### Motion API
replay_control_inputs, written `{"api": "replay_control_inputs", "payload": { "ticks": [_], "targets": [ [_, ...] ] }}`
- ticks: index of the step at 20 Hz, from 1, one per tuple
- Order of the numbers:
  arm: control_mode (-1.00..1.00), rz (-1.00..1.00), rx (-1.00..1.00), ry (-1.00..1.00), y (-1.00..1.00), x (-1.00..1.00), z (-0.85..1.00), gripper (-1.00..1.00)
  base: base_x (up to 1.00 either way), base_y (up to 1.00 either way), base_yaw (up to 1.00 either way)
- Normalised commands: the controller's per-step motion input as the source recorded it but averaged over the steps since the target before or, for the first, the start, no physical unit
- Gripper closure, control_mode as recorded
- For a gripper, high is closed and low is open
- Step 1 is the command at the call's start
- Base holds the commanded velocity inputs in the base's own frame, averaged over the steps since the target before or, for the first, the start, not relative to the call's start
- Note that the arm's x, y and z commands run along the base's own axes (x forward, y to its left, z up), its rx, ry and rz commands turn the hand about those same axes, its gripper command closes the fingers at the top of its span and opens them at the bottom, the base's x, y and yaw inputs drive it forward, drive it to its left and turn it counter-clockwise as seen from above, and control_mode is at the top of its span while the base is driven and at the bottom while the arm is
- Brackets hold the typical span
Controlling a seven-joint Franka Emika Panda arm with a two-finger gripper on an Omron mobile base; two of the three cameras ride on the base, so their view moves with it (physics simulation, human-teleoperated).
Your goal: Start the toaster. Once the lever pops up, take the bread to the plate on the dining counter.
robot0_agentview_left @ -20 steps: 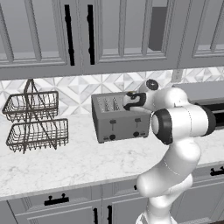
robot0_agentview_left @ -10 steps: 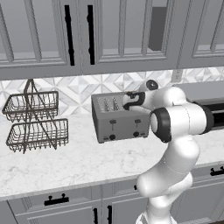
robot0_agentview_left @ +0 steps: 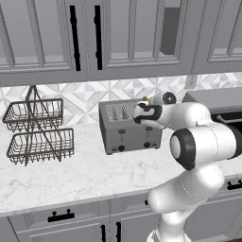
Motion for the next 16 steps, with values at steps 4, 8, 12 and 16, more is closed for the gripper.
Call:
{"api": "replay_control_inputs", "payload": {
  "ticks": [4,8,12,16],
  "targets": [
    [-1.0,-0.03,0.0,-0.21,-0.01,-0.56,0.88,1.0,0.0,0.0,0.0],
    [-1.0,0.0,0.0,-0.12,0.0,-0.33,0.94,1.0,0.0,0.0,0.0],
    [-1.0,0.0,0.0,0.02,0.0,-0.43,0.61,1.0,0.0,0.0,0.0],
    [-1.0,0.0,0.0,0.19,0.0,-0.72,0.42,1.0,0.0,0.0,0.0]
  ]
}}
